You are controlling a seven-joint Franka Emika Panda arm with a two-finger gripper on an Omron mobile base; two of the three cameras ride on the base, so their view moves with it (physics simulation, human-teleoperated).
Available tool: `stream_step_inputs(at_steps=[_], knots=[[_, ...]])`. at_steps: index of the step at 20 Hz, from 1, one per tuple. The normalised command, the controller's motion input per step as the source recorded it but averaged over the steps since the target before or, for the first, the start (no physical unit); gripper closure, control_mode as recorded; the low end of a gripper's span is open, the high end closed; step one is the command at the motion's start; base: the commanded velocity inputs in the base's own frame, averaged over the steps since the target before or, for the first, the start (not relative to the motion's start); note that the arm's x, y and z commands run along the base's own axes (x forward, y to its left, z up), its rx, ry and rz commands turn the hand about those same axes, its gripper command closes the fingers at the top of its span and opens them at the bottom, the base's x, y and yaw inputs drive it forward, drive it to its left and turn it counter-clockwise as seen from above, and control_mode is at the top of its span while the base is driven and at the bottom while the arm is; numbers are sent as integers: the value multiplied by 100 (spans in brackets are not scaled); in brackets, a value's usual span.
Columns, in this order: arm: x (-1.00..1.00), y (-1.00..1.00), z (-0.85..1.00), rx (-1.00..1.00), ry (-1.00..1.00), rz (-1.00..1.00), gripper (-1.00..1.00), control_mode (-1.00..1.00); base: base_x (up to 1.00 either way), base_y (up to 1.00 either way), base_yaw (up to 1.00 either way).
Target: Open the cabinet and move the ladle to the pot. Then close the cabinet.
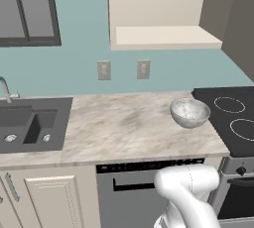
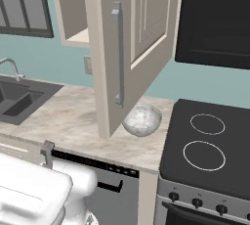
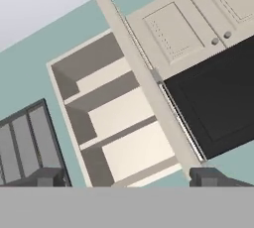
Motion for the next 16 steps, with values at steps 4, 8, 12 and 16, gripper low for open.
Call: stream_step_inputs(at_steps=[4, 8, 12, 16], knots=[[23, -55, -10, 2, -10, 12, -100, -100, 0, 0, 0], [26, -46, -15, 5, -10, 15, -100, -100, 0, 0, 0], [39, -39, -17, 5, -10, 15, -100, -100, 0, 0, 0], [60, -30, -28, 5, -9, 14, -100, -100, 0, 0, 0]])
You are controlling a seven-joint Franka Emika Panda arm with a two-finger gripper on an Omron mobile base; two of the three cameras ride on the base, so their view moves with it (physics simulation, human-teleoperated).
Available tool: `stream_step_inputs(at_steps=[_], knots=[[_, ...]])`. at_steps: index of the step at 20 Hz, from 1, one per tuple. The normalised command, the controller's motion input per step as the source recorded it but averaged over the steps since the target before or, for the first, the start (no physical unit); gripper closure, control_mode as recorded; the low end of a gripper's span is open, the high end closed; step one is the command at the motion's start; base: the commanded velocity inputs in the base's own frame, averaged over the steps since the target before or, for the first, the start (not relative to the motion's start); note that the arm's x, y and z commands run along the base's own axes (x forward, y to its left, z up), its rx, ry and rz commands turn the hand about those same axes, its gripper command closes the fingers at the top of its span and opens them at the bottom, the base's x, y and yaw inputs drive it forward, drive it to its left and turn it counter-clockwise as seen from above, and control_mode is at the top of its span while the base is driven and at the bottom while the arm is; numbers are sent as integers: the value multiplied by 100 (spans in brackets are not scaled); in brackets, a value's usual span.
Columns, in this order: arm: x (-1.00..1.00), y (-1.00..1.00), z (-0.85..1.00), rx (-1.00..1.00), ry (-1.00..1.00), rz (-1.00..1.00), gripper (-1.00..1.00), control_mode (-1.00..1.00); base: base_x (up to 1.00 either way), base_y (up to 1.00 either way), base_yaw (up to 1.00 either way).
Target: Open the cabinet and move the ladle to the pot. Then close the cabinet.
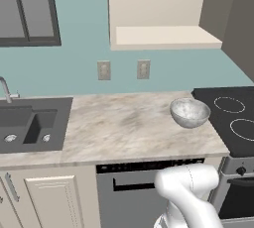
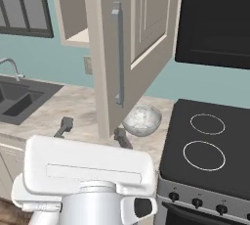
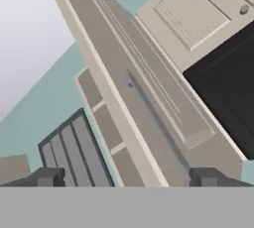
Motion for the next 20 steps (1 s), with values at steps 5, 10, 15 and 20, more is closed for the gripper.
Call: stream_step_inputs(at_steps=[5, 10, 15, 20], knots=[[81, -21, -31, 7, -6, 13, -100, -100, 0, 0, 0], [93, -15, -28, 7, -4, 10, -100, -100, 0, 0, 0], [93, -19, -27, 7, -3, 9, -100, -100, 0, 0, 0], [79, -6, -23, 6, -6, 8, -100, -100, 0, 0, 0]])
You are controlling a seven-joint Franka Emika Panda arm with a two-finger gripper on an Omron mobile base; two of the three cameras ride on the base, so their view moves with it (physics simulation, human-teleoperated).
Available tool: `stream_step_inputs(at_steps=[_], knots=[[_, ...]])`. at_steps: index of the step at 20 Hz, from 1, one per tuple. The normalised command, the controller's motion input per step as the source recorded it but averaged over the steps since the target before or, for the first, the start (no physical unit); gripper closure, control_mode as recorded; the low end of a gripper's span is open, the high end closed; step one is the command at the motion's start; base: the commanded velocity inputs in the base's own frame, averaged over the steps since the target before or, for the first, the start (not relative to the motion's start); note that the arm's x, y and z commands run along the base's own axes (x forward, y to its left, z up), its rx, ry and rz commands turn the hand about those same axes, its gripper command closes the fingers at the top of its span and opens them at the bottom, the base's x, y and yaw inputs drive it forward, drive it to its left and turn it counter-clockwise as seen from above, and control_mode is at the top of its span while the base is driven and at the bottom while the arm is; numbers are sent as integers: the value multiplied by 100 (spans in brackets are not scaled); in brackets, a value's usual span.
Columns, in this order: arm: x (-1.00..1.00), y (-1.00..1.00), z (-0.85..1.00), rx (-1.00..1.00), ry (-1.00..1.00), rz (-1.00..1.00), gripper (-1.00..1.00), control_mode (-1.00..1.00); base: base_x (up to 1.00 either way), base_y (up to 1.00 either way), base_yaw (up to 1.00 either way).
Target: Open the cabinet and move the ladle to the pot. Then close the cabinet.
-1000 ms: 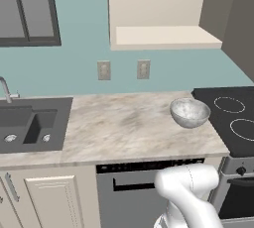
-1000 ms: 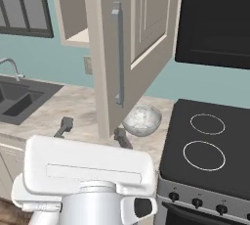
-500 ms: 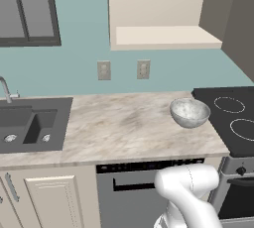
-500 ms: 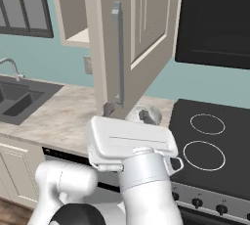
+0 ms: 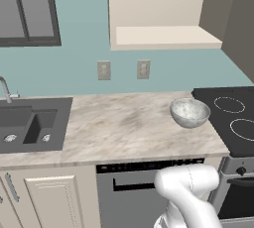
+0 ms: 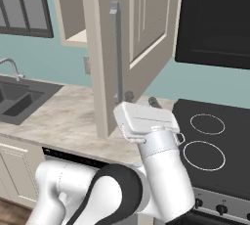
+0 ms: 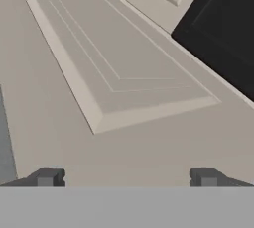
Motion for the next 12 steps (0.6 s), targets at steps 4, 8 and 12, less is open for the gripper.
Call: stream_step_inputs(at_steps=[4, 8, 12], knots=[[67, 0, -16, 4, -6, 9, -100, -100, 0, 0, 0], [50, 7, -3, 3, -7, 9, -100, -100, 0, 0, 0], [41, 32, 0, 1, -9, 9, -100, -100, 0, 0, 0]])
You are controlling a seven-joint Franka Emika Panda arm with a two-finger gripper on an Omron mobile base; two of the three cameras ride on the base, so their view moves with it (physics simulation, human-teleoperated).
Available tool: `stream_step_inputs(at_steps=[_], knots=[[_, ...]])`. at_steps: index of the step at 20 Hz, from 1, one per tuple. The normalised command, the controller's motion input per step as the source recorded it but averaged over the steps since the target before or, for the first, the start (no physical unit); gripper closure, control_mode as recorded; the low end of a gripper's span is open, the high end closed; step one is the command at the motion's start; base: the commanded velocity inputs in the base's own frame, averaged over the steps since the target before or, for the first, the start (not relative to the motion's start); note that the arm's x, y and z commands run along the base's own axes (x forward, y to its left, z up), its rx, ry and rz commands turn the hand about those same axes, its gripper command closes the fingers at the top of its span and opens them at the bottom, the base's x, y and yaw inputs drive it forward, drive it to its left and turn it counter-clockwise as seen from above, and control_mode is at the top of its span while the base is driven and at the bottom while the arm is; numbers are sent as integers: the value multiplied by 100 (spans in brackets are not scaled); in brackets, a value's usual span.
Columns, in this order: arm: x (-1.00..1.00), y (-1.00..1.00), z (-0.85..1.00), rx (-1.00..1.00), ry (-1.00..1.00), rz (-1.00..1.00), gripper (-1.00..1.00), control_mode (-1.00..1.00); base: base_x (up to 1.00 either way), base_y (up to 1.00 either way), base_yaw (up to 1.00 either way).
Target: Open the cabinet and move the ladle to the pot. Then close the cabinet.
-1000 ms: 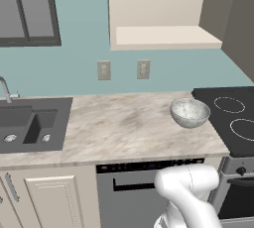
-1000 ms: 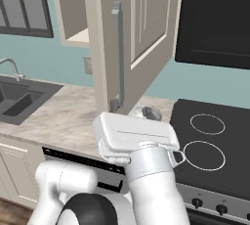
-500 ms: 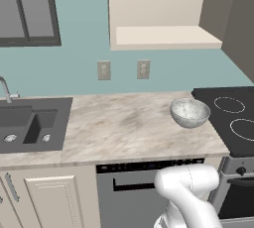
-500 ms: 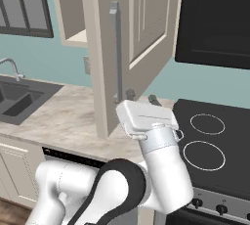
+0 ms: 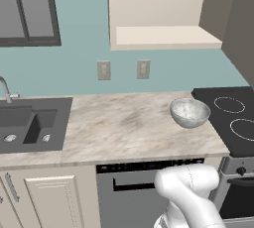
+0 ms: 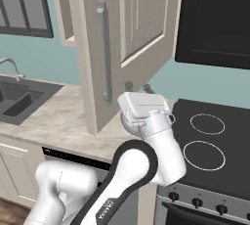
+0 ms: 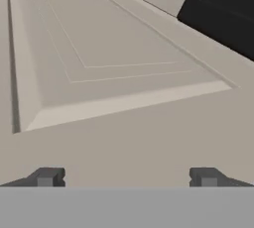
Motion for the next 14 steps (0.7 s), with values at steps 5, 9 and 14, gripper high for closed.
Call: stream_step_inputs(at_steps=[5, 9, 14], knots=[[40, 59, 0, 0, -11, 8, -100, -100, 0, 0, 0], [32, 69, 4, 0, -13, 6, -100, -100, 0, 0, 0], [33, 75, 14, 0, -9, 1, -100, -100, 0, 0, 0]])
